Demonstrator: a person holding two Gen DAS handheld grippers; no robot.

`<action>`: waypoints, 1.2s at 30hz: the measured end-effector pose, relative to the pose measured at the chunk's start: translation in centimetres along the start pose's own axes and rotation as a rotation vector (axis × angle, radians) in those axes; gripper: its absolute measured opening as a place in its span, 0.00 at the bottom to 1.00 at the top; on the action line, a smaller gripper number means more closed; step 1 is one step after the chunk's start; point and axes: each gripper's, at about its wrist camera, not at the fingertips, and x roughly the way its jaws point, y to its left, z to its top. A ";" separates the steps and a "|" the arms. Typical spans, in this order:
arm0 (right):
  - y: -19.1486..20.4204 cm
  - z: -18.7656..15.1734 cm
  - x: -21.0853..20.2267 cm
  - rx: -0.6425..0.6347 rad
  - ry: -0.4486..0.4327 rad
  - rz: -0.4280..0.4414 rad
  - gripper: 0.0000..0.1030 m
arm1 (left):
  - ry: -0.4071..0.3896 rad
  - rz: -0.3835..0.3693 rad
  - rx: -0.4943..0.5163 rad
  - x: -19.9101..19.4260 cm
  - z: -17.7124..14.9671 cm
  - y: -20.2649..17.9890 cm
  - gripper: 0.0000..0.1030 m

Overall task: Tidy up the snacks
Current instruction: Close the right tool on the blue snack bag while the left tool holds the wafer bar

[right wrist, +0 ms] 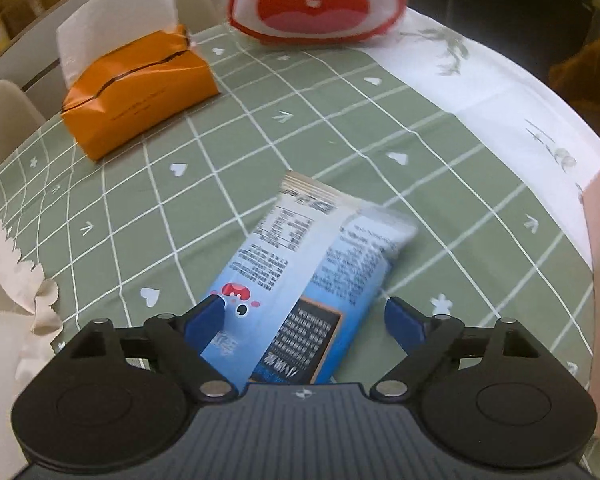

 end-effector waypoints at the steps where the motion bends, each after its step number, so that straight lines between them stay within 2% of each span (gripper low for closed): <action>1: 0.1 0.0 0.0 -0.005 -0.003 -0.001 0.85 | 0.004 -0.002 0.001 0.1 0.0 -0.1 0.39; 9: 1.5 0.2 -0.1 -0.036 0.042 0.015 0.85 | 0.017 0.008 0.020 0.3 -0.5 -0.8 0.39; 13: 3.4 0.0 0.0 -0.107 0.047 -0.014 0.87 | 0.024 0.024 0.012 0.3 -0.6 -0.5 0.39; 18: 3.6 -0.2 0.1 -0.115 0.052 -0.002 0.90 | 0.029 0.021 0.008 0.5 -0.5 -0.4 0.39; 23: 5.5 -0.5 0.1 -0.186 0.082 -0.016 0.90 | 0.032 0.020 0.003 0.3 -0.9 -0.4 0.39; 29: 5.1 -0.5 0.1 -0.174 0.096 0.030 0.91 | 0.029 0.041 -0.026 -0.2 -1.2 0.6 0.39; 31: 5.0 -0.4 -0.2 -0.196 0.106 0.037 0.86 | 0.026 0.044 -0.028 -0.3 -1.2 0.6 0.39; 34: 4.4 -0.3 -0.9 -0.193 0.112 0.055 0.70 | 0.029 0.038 -0.029 -0.3 -1.2 0.5 0.39; 36: 4.0 -0.5 -1.6 -0.191 0.117 0.079 0.52 | 0.032 0.031 -0.028 -0.3 -1.3 0.4 0.39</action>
